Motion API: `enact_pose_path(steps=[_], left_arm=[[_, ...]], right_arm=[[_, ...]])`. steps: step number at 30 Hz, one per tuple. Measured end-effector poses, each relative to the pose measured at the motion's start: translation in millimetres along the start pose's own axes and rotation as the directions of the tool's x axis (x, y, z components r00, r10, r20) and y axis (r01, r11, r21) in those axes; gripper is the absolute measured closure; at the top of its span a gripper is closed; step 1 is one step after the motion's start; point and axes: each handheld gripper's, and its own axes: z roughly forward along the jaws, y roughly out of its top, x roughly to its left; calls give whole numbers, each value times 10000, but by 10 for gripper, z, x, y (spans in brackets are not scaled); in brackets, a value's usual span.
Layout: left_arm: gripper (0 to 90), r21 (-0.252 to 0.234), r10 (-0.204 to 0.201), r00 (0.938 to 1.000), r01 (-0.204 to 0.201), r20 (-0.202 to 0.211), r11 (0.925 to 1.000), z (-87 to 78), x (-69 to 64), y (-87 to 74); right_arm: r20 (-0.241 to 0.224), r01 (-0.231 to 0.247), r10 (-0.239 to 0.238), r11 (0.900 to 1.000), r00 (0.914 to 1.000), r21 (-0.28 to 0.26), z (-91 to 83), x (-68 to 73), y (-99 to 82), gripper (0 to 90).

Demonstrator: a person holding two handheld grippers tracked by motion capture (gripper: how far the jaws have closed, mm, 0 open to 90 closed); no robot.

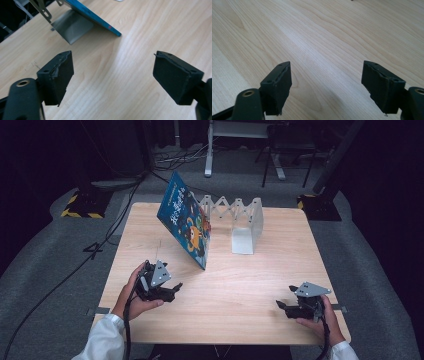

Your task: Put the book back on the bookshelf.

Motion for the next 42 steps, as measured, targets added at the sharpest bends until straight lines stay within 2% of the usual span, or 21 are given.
enact_pose_path(steps=[3,9,14,15,18,22,26,31,34,35,36,37,38,39,40,41,42], left_arm=[[173,164,83,9999,-84,90,9998,5,-28,-43],[179,687,477,9985,-459,-257,9966,6,-124,-182],[172,971,497,9983,-465,-306,9942,17,-142,-288],[172,1082,423,9985,-383,-347,9934,20,-150,-361],[169,1112,327,9989,-287,-344,9934,12,-152,-422],[168,1208,-233,9989,282,-415,9923,-9,-137,-577],[168,1243,-525,9977,575,-425,9906,-43,-136,-698],[168,1169,-919,9958,914,-12,9889,-94,-68,-880],[173,1177,-1364,9905,1372,-151,9835,-128,-26,-970],[174,1177,-1364,9905,1372,-151,9835,-128,-26,-970],[174,1110,-1536,9880,1542,-136,9818,-152,-2,-1011],[174,1110,-1536,9880,1542,-136,9818,-152,-2,-1011],[174,1149,-1716,9851,1722,-155,9783,-169,17,-1049],[174,1149,-1716,9851,1722,-155,9783,-169,17,-1049],[174,1124,-1982,9802,1973,-30,9739,-174,38,-1092],[174,1124,-1982,9802,1973,-30,9739,-174,38,-1092],[175,1118,-2118,9773,2103,16,9712,-177,48,-1114]], right_arm=[[80,-32,32,10000,10000,33,-39,-15,-30,247],[242,-130,129,9999,9996,58,-107,-52,-106,240],[353,-313,309,9994,9989,118,-149,-82,-170,240],[422,-339,332,9993,9986,153,-164,-95,-200,240],[451,-388,379,9991,9983,179,-177,-104,-230,240],[654,-404,379,9985,9971,376,-194,-135,-315,240],[707,-625,594,9971,9957,430,-217,-166,-402,240],[700,-949,921,9947,9933,392,-268,-220,-527,242],[730,-1231,1202,9917,9901,361,-308,-254,-614,237],[730,-1231,1202,9917,9901,361,-308,-254,-614,237],[725,-1514,1491,9881,9862,269,-345,-280,-672,237],[725,-1514,1491,9881,9862,269,-345,-280,-672,237],[706,-1706,1688,9851,9831,216,-379,-305,-720,236],[693,-1842,1826,9827,9807,171,-395,-320,-744,236],[672,-1967,1955,9804,9784,119,-407,-336,-769,236],[672,-1967,1955,9804,9784,119,-407,-336,-769,236],[664,-2264,2254,9740,9720,87,-424,-355,-800,236]])
